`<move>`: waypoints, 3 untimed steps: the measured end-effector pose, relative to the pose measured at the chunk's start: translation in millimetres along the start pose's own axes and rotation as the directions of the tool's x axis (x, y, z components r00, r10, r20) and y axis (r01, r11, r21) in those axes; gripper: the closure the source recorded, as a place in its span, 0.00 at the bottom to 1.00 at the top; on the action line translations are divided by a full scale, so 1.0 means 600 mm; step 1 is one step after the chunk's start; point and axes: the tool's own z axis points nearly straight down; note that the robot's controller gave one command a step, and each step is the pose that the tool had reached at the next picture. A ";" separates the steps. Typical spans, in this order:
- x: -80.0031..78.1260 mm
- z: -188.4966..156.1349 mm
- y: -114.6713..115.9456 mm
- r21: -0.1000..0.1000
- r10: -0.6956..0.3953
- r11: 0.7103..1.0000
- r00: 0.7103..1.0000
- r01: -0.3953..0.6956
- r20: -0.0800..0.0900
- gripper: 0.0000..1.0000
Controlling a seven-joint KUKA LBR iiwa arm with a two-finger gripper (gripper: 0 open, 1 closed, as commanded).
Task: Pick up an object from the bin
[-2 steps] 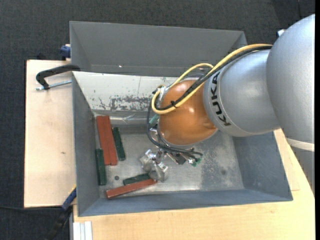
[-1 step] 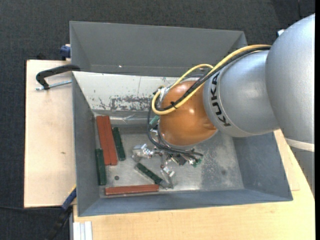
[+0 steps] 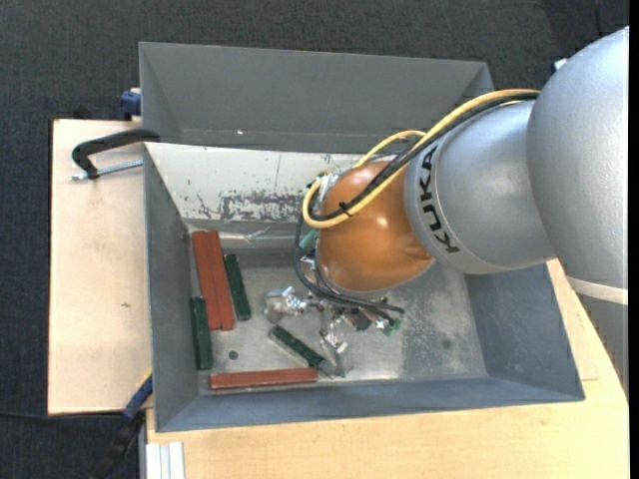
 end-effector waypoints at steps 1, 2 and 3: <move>0.000 0.000 0.003 0.000 0.106 0.994 0.994 -0.106 -0.002 0.00; -0.015 0.000 0.023 0.001 0.120 0.993 0.993 -0.120 0.002 0.00; 0.021 -0.002 0.014 0.005 0.174 0.985 0.985 -0.174 0.001 1.00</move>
Offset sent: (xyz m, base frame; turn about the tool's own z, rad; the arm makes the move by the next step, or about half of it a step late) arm -0.0028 0.0205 -0.0012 0.1233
